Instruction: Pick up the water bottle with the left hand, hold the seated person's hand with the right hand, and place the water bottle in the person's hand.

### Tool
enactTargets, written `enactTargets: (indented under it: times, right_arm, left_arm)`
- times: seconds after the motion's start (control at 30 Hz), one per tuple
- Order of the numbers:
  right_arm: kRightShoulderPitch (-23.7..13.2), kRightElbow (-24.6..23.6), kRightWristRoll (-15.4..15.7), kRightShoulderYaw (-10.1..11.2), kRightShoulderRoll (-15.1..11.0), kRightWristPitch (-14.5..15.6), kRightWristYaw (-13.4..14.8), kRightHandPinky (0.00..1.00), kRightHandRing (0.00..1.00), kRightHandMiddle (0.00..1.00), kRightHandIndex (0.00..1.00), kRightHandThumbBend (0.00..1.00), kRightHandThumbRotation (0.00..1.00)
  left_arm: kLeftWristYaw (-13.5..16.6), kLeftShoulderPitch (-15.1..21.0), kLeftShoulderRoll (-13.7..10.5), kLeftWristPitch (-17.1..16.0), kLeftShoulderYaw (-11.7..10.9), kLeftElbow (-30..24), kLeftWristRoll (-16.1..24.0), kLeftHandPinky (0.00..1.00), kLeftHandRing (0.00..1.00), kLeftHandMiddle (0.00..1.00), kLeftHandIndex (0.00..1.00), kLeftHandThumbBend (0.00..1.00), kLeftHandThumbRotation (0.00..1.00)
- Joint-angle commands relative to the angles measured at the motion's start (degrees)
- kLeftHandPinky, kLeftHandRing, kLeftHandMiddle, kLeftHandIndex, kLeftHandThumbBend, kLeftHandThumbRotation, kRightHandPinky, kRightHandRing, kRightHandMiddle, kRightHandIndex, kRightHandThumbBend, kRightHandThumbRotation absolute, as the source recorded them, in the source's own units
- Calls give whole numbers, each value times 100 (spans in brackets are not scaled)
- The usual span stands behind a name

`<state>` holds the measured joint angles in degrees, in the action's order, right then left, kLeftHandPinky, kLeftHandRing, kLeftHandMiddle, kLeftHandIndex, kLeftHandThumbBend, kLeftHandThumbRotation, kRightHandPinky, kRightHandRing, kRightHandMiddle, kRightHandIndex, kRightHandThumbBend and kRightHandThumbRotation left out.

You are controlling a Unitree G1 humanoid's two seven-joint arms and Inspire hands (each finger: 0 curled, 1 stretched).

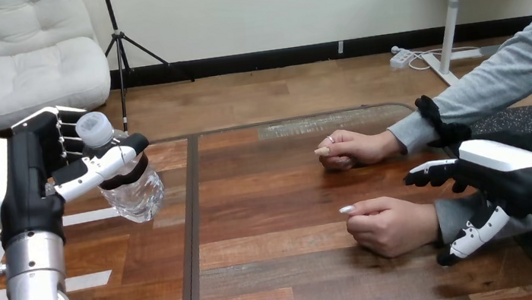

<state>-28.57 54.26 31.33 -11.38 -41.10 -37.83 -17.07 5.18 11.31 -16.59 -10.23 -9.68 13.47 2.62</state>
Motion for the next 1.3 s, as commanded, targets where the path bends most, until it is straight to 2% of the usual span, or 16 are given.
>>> enactTargets:
  times: [0.0,0.67,0.9,1.27]
  right_arm:
    - [-589,7,14,-62,-215,-2,78,77,86,86,85,100,21]
    - [-899,178,418,-288,-229,127,368,73,83,83,82,100,13]
    - [-1055,253,590,-428,-241,230,402,71,81,82,81,100,16]
    - [-1222,284,662,-589,-242,431,318,64,78,81,80,100,19]
  left_arm:
    - [-19,271,0,-140,-86,-301,-72,33,38,41,40,74,0]
    - [-87,256,-1,-153,-162,-251,-104,33,38,40,40,76,0]
    - [-92,239,16,-136,-158,-305,-102,33,37,40,40,76,0]
    - [-110,227,19,-189,-162,-285,-119,33,37,40,39,75,0]
